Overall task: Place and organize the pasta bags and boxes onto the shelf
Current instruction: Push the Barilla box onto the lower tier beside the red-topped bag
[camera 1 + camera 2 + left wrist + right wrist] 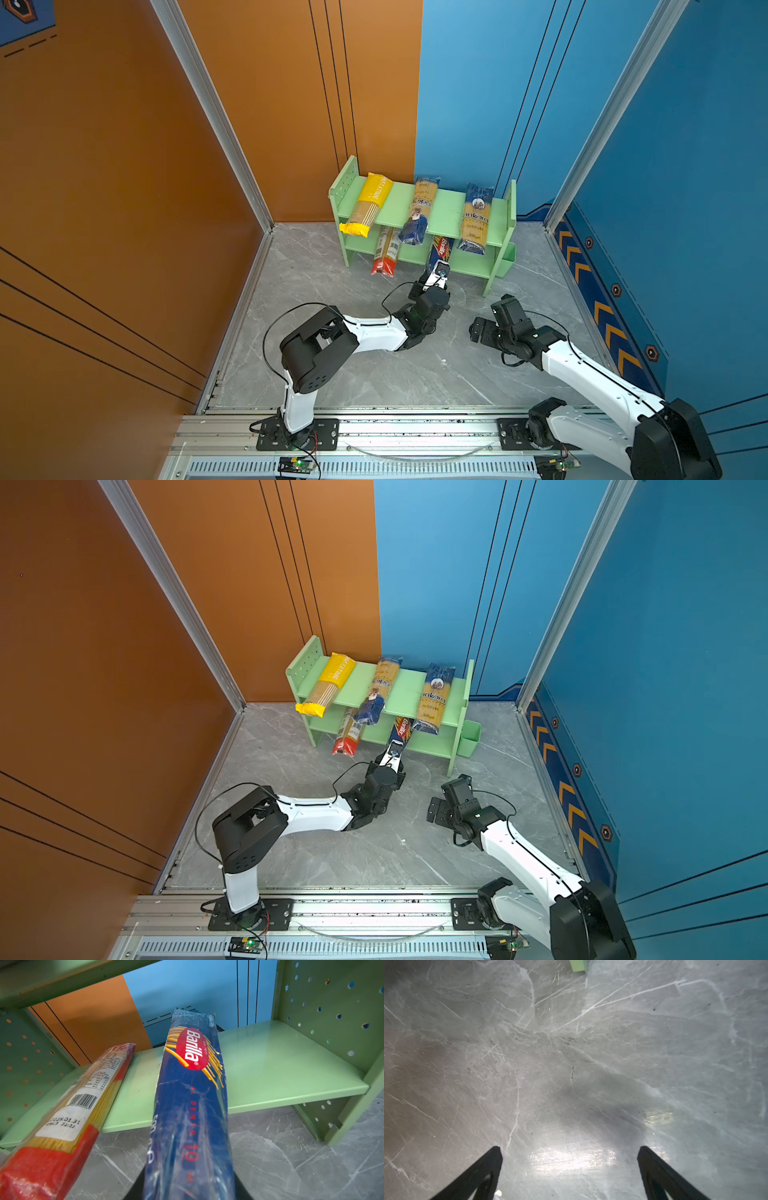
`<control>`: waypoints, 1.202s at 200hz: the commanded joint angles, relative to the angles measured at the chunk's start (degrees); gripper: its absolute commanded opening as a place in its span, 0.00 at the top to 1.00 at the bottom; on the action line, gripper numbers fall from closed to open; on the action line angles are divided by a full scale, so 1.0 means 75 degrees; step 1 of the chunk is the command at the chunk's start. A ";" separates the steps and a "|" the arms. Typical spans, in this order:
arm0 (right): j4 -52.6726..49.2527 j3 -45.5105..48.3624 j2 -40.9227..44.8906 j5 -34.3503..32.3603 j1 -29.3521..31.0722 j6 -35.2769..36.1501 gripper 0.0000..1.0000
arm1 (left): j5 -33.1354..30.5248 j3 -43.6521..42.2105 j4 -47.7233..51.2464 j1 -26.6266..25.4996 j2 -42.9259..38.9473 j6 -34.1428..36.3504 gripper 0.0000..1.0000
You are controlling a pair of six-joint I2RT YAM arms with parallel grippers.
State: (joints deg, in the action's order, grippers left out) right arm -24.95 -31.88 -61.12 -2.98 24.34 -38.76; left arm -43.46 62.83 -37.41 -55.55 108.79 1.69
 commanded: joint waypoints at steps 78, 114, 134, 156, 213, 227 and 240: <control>-0.0211 0.0149 0.0238 0.0000 -0.0128 0.0144 0.00 | -0.0566 0.1032 -0.1635 0.0168 0.0195 0.0180 1.00; -0.0212 0.0161 0.0245 0.0020 -0.0151 0.0172 0.00 | -0.0586 0.1051 -0.1634 0.0254 0.0236 0.0164 1.00; -0.0215 0.0172 0.0251 0.0023 -0.0163 0.0181 0.00 | -0.0583 0.1061 -0.1645 0.0261 0.0263 0.0128 1.00; -0.0216 0.0172 0.0251 0.0030 -0.0175 0.0181 0.00 | -0.0568 0.1143 -0.1639 0.0284 0.0354 0.0121 1.00; -0.0236 0.0172 0.0263 0.0035 -0.0205 0.0193 0.00 | -0.0556 0.1308 -0.1639 0.0377 0.0508 0.0107 1.00; -0.0248 0.0161 0.0260 0.0036 -0.0210 0.0200 0.00 | -0.0548 0.1315 -0.1640 0.0422 0.0510 0.0091 1.00; -0.0248 0.0161 0.0263 0.0043 -0.0227 0.0222 0.00 | -0.0504 0.1314 -0.1633 0.0473 0.0508 0.0067 1.00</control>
State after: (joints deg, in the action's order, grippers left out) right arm -25.02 -31.27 -60.07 -2.98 23.11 -38.33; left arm -45.01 68.40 -39.68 -53.28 113.38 2.59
